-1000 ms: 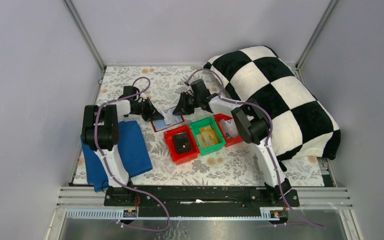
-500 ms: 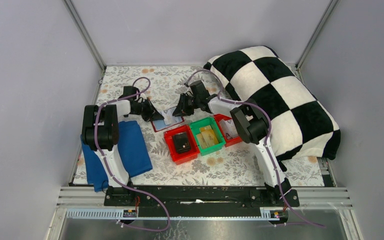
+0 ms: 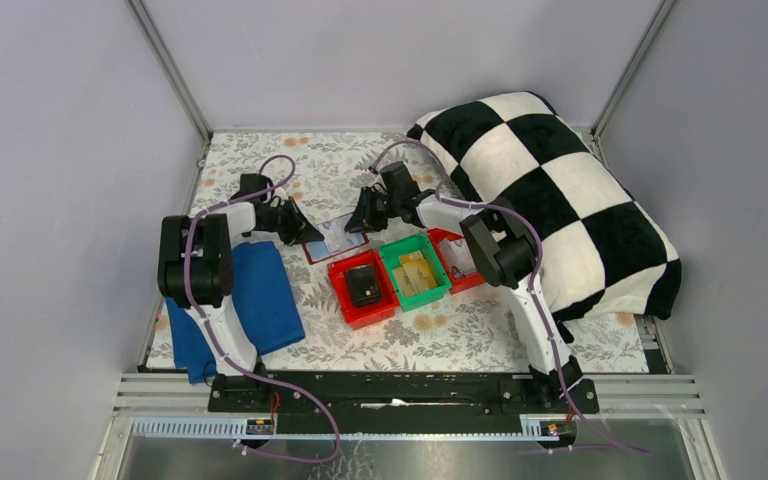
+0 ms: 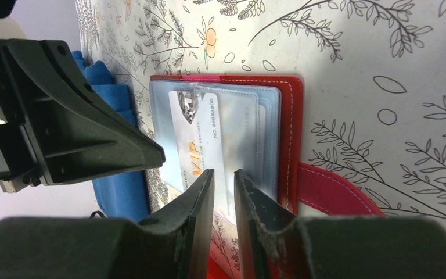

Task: Take the credit cards out of the card holder
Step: Remove the credit card from the card holder.

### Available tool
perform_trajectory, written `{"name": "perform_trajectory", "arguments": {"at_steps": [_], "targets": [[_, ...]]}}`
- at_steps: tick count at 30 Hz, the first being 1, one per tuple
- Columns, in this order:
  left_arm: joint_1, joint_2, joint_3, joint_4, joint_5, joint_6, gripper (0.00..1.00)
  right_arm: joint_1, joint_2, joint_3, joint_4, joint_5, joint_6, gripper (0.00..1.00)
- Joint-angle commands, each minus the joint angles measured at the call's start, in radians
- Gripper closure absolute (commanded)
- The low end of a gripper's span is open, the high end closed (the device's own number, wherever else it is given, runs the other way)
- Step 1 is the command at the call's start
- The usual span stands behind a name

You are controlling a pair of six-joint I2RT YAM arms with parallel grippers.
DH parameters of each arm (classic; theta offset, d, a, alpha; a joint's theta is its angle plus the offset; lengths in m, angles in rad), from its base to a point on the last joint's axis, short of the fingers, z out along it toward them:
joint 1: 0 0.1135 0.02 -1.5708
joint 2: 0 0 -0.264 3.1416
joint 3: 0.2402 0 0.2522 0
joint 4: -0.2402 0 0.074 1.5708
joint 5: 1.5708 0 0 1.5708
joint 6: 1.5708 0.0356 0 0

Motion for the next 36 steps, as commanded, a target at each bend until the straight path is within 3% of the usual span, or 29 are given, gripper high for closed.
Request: {"name": "perform_trajectory", "arguments": {"at_steps": [1, 11, 15, 21, 36], "targets": [[0.014, -0.084, -0.031, 0.003, 0.03, 0.02, 1.0, 0.001, 0.005, -0.022, -0.023, 0.015, -0.017, 0.73], [0.025, -0.098, -0.021, -0.026, -0.006, -0.006, 0.99, 0.0, -0.032, -0.024, -0.031, 0.017, -0.035, 0.73], [0.021, -0.14, -0.08, 0.027, -0.056, -0.064, 0.61, 0.002, -0.03, -0.015, -0.037, 0.015, -0.036, 0.72], [0.007, -0.121, -0.112, 0.082, -0.073, -0.105, 0.41, 0.001, -0.025, -0.007, -0.042, 0.015, -0.037, 0.72], [-0.037, -0.065, -0.078, 0.085, -0.107, -0.118, 0.37, 0.001, -0.029, -0.011, -0.045, 0.015, -0.039, 0.72]]}}
